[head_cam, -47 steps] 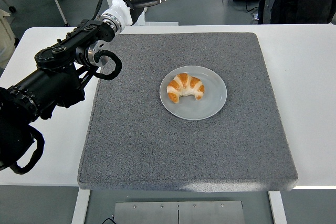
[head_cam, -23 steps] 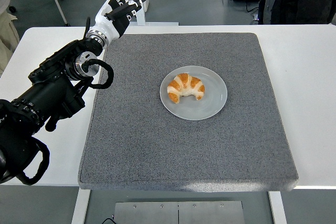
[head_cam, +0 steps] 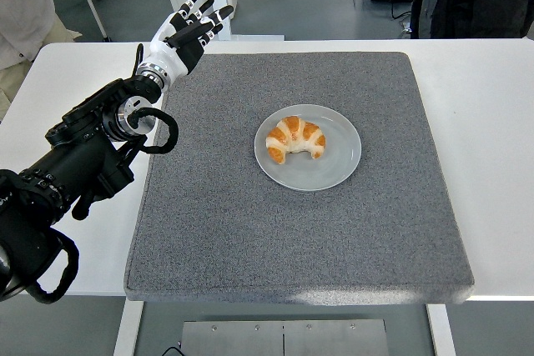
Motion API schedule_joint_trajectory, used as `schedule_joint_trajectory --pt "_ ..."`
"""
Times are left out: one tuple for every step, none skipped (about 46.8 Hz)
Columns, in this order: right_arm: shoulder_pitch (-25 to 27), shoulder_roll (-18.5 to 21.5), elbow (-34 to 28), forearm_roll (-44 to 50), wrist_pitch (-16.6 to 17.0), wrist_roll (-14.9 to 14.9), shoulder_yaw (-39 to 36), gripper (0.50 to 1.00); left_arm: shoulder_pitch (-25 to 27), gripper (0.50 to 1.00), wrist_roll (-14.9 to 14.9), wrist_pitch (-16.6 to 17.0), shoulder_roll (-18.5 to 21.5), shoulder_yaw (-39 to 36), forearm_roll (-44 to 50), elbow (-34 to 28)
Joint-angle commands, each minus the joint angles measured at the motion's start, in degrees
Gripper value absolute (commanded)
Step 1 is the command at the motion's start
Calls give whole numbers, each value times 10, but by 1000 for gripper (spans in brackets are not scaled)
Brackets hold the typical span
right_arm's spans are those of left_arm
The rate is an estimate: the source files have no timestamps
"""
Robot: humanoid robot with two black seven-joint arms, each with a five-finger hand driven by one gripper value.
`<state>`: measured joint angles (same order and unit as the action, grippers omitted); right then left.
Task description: Place the bread on the plate
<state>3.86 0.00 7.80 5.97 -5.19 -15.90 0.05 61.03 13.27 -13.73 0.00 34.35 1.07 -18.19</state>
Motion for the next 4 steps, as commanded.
schedule_joint_trajectory --pt "-1 0 -2 0 -2 0 0 1000 -1 996 2 -5 0 -1 0 0" --pt "-1 0 -2 0 -2 0 0 1000 -2 996 3 -5 0 -1 0 0" --pt "-1 0 -2 3 -2 0 2 1000 -3 996 3 -5 0 -1 0 0" --pt "0 0 -2 9 -3 0 5 1000 -4 996 3 -5 0 -1 0 0"
